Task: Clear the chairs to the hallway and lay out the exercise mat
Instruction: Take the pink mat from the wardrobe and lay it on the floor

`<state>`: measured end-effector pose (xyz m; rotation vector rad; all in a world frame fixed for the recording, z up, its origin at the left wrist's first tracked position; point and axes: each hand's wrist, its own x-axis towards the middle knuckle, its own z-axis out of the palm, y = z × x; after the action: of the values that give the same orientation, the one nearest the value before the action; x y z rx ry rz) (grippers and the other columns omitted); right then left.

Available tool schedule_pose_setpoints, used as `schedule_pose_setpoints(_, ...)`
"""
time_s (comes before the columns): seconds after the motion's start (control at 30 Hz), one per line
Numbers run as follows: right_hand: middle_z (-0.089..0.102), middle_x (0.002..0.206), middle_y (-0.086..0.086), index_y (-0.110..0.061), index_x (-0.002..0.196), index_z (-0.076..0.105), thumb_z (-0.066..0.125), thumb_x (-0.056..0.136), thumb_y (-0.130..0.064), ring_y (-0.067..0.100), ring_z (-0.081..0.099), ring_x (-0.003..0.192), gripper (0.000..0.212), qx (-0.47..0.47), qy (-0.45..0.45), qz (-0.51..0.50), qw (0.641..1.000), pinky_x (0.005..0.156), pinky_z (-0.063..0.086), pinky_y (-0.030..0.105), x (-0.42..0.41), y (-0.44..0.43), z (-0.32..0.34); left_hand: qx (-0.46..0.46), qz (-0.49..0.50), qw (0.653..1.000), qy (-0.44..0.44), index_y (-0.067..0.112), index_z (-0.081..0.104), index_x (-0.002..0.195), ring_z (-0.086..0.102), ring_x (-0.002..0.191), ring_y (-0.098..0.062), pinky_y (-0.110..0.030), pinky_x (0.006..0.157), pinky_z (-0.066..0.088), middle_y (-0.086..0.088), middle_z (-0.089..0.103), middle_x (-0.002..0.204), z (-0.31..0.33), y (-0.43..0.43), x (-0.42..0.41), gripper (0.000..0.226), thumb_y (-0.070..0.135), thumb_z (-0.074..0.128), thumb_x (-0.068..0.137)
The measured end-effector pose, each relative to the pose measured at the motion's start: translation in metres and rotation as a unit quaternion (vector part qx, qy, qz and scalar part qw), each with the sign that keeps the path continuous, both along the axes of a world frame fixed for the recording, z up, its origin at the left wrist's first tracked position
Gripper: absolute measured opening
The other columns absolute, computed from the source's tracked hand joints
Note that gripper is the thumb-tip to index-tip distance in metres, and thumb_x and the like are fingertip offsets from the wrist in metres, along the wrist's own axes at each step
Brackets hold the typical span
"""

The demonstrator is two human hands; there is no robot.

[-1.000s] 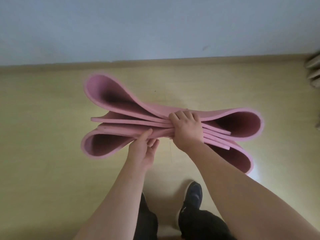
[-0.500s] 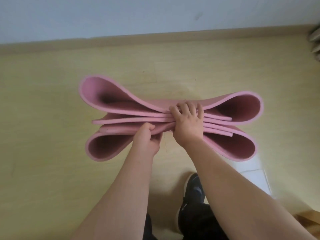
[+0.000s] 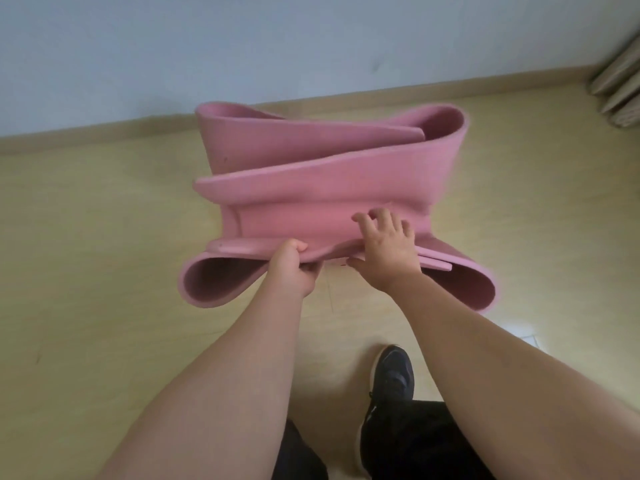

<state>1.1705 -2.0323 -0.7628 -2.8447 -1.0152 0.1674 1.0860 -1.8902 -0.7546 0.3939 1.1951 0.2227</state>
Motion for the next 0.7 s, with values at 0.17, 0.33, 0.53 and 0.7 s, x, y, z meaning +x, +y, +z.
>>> schedule_pose_setpoints(0.17,0.059,0.135,0.002,-0.031,0.141,0.047,0.051,0.094,-0.064,0.027,0.055,0.123,0.057,-0.020,0.156,0.012,0.988,0.100,0.038,0.040,-0.008,-0.020,0.001,0.013,-0.012,1.000,0.009,-0.005,0.050,0.120,0.060,0.114,-0.044,-0.059,0.104,0.046,-0.029,0.059,0.123,0.007,-0.018,-0.009,0.029,-0.004,0.038,0.094)
schedule_pose_setpoints(0.33,0.060,0.136,0.004,-0.031,0.141,0.050,0.050,0.095,-0.063,0.031,0.055,0.123,0.056,0.009,0.206,-0.002,0.978,0.099,0.046,0.040,-0.014,-0.026,0.000,0.033,-0.029,0.999,0.012,-0.004,0.049,0.124,0.056,0.122,-0.043,-0.059,0.106,0.043,-0.028,0.057,0.129,0.015,-0.030,-0.010,0.031,-0.001,0.033,0.097)
schedule_pose_setpoints(0.53,0.068,0.126,0.004,-0.026,0.131,0.062,0.047,0.099,-0.058,0.030,0.059,0.116,0.048,0.056,0.249,-0.004,0.967,0.095,0.049,0.039,-0.011,-0.033,0.001,0.050,-0.054,0.997,0.000,-0.004,0.051,0.116,0.061,0.110,-0.042,-0.061,0.103,0.047,-0.027,0.060,0.120,0.013,-0.030,-0.007,0.024,0.000,0.038,0.096)
schedule_pose_setpoints(0.7,0.065,0.120,0.008,-0.023,0.122,0.064,0.041,0.105,-0.035,0.033,0.057,0.107,0.031,0.072,0.306,-0.070,0.947,0.086,0.045,0.036,-0.017,-0.024,-0.006,0.053,-0.089,0.994,-0.023,0.003,0.058,0.103,0.070,0.087,-0.039,-0.059,0.092,0.055,-0.022,0.068,0.098,0.011,-0.032,-0.008,0.024,0.021,0.067,0.091)
